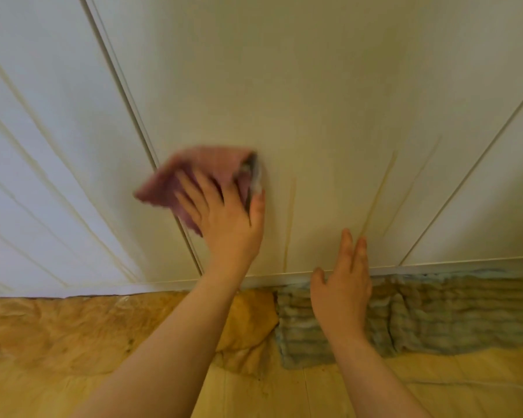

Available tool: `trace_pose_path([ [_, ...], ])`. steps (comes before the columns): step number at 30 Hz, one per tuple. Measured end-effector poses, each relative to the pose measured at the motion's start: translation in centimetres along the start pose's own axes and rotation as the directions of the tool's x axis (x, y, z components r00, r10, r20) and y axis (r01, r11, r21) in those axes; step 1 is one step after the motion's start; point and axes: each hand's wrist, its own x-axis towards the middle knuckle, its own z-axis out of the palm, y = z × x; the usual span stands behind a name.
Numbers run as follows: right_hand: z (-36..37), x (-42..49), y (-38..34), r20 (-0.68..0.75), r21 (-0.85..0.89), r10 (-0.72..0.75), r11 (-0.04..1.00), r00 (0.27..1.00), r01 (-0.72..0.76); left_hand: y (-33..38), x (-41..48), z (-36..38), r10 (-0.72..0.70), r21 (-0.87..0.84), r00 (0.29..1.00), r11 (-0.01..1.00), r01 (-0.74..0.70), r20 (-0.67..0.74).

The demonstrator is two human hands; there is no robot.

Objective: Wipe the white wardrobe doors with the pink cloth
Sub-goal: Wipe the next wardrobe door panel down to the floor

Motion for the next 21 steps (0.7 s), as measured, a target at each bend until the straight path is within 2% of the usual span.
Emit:
trace_pose_path([
  [2,0.4,0.0,-0.2,0.004,-0.001,0.000,1.000,1.000,0.000,-0.5,0.9,0.1,0.068,0.048,0.996,0.997,-0.066,-0.049],
  [3,0.5,-0.1,-0.5,0.010,-0.006,-0.002,1.000,1.000,0.002,-1.4,-0.2,0.3,0.078,0.087,0.997,0.993,-0.078,0.002],
  [6,0.6,-0.6,-0.7,0.032,-0.017,0.007,1.000,0.999,-0.007,-4.7,-6.7,1.2,0.002,0.240,0.945,0.967,-0.085,0.327],
  [8,0.4,-0.1,-0.8,0.011,-0.022,0.000,1.000,1.000,0.000,-5.0,-8.0,1.4,-0.127,0.228,0.876,0.973,0.020,0.465],
  [9,0.2,0.2,-0.7,-0.007,-0.013,0.010,1.000,1.000,-0.010,-4.3,-7.4,1.3,-0.136,0.169,0.876,0.984,0.063,0.463],
  [10,0.1,0.5,-0.7,-0.025,0.002,0.030,1.000,0.999,-0.030,-3.3,-6.1,1.1,-0.070,0.132,0.912,0.991,0.018,0.404],
  [12,-0.3,0.9,-0.7,-0.062,0.037,0.043,0.998,0.997,-0.041,-1.2,-3.1,0.5,0.160,0.154,0.972,0.970,-0.187,0.173],
  [14,-0.6,1.1,-0.8,-0.085,0.048,0.022,0.999,0.996,-0.018,-0.1,-0.5,0.5,0.335,0.200,0.941,0.920,-0.338,0.047],
  [15,-0.6,1.1,-0.6,-0.091,0.047,0.013,0.999,0.996,-0.009,0.1,0.0,0.9,0.366,0.216,0.930,0.907,-0.363,0.027],
  [17,-0.4,1.1,-0.4,-0.076,0.044,0.019,0.999,0.997,-0.015,-0.3,-1.4,1.6,0.349,0.224,0.934,0.907,-0.356,0.071],
  [18,-0.3,1.0,-0.2,-0.057,0.040,0.032,0.999,0.998,-0.030,-1.0,-3.1,2.0,0.352,0.231,0.924,0.896,-0.379,0.148],
  [20,-0.1,0.6,0.0,-0.022,0.018,0.053,0.998,0.998,-0.053,-2.4,-6.8,2.4,0.369,0.266,0.869,0.847,-0.460,0.331],
  [21,-0.2,0.4,0.1,-0.017,0.007,0.059,0.998,0.998,-0.059,-2.8,-7.3,2.3,0.388,0.276,0.842,0.821,-0.500,0.374],
])
